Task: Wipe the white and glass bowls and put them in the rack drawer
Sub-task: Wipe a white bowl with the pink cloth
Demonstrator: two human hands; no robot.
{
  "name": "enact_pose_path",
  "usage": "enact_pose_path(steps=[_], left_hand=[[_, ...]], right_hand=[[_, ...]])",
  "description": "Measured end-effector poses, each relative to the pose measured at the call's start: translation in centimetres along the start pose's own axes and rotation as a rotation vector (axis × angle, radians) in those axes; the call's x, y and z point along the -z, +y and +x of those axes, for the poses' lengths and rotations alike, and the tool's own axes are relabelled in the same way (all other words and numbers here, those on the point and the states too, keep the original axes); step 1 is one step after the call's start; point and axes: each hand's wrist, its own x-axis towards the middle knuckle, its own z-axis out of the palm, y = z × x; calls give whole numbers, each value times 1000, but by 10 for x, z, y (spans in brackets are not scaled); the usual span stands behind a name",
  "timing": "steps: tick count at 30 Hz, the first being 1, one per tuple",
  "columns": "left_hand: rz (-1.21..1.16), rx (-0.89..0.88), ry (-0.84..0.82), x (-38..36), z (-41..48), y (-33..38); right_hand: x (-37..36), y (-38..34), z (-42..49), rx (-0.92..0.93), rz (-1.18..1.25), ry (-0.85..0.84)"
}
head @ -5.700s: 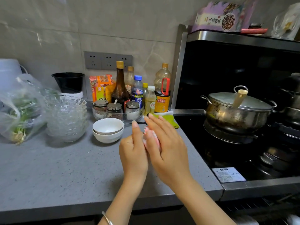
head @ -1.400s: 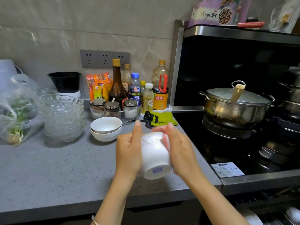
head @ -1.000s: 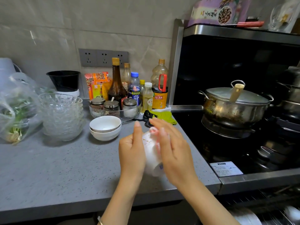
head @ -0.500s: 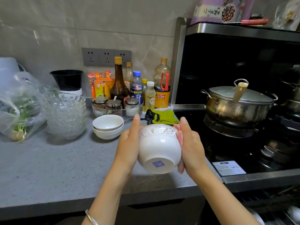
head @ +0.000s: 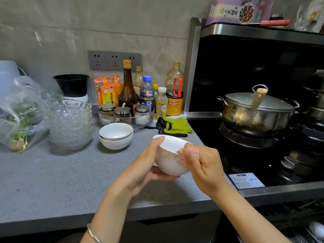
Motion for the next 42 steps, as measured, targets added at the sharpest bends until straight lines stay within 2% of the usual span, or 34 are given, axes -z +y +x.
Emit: enact_pose_path(steps=[2,5,7,9,11,13,16,19,22,24,28,31,33,36,38,40,42], left_hand=[[-104,13,-12,4,0,-4],[-150,-10,13,5,2,-10],[-43,-79,55,0,2,-14],[12,-134,87,-8,2,-18],[18,-164,116,-14,4,-24],[4,-179,162,-18,7,-29],[-72,-182,270,-17,10,-34],[-100,-237,381,-7,13,-34],[-50,-313,432,0,15,-35],[-49,-332,445,-2,15,-39],[-112,-306,456,-13,16,-49],[-103,-342,432,-10,14,-47],[-42,-366,388,-3,10,-42],[8,-373,335,8,8,-37],[-25,-381,323,6,7,-38],[-142,-345,327,-2,7,-41],[-257,-260,327,-11,7,-45]], right_hand=[[4,-2,3,-48,45,-33],[8,-6,6,-263,1,-193],[8,-10,5,-367,-153,-345],[7,-14,5,-394,-381,-486],[2,-14,5,-365,-550,-520],[-1,-12,6,-313,-605,-518],[6,-15,10,-257,-470,-581],[19,-15,7,-32,-357,-706],[21,-5,-6,112,-439,-783],[13,-3,-19,171,-552,-756],[-20,-19,-34,191,-646,-558],[-26,-22,-34,149,-615,-483],[-18,-9,-31,169,-508,-525],[-5,2,-24,376,-553,-547],[-4,1,-20,445,-604,-466],[-9,-5,-19,425,-635,-359],[-21,-15,-21,328,-589,-261]])
